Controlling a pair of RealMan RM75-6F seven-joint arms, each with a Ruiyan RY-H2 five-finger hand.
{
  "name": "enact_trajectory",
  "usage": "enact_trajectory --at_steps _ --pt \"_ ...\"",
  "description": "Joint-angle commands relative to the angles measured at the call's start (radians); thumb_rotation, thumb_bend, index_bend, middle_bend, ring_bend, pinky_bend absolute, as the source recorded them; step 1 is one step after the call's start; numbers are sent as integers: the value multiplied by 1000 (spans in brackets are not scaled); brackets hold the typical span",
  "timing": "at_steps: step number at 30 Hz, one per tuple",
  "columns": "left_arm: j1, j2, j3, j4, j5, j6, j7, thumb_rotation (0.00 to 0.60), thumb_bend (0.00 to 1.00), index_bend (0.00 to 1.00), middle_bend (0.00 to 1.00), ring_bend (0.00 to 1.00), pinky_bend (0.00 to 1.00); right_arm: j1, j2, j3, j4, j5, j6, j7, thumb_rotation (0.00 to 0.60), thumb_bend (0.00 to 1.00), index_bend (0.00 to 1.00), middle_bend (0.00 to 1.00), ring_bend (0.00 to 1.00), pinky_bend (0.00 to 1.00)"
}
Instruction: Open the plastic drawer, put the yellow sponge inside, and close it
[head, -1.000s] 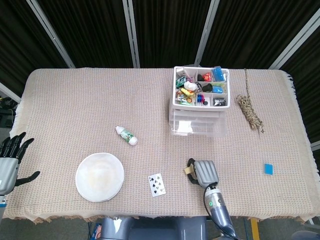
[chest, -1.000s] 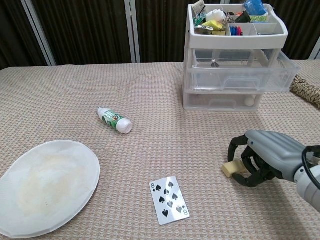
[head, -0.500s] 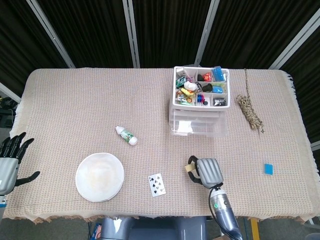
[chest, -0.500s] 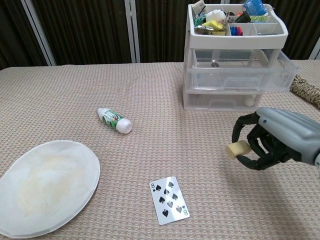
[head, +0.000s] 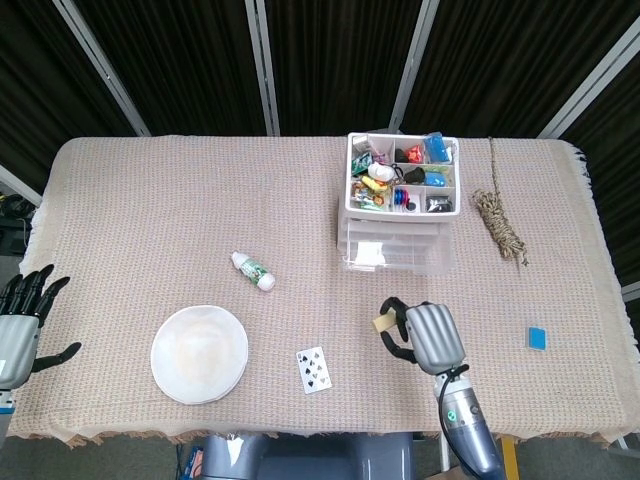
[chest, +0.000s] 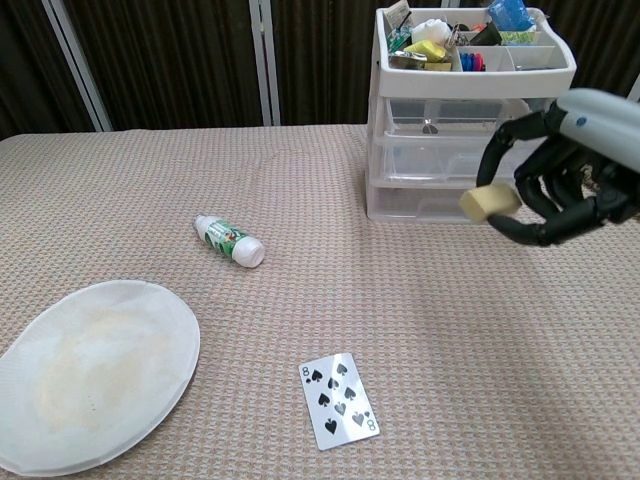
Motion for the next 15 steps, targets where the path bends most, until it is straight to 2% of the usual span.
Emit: enact_trajectory --at_steps 1,9,15 --pt "0 -1 -1 4 5 5 0 600 168 125 0 0 0 30 15 70 -36 53 2 -38 600 278 640 791 780 647" --pt "-1 -5 0 19 22 16 -2 600 170 125 0 0 0 125 29 265 -15 213 -6 -104 600 279 641 791 780 647" --pt "-1 -7 -1 27 32 27 -13 600 170 125 0 0 0 186 25 347 41 334 -4 -157 600 279 641 791 780 647"
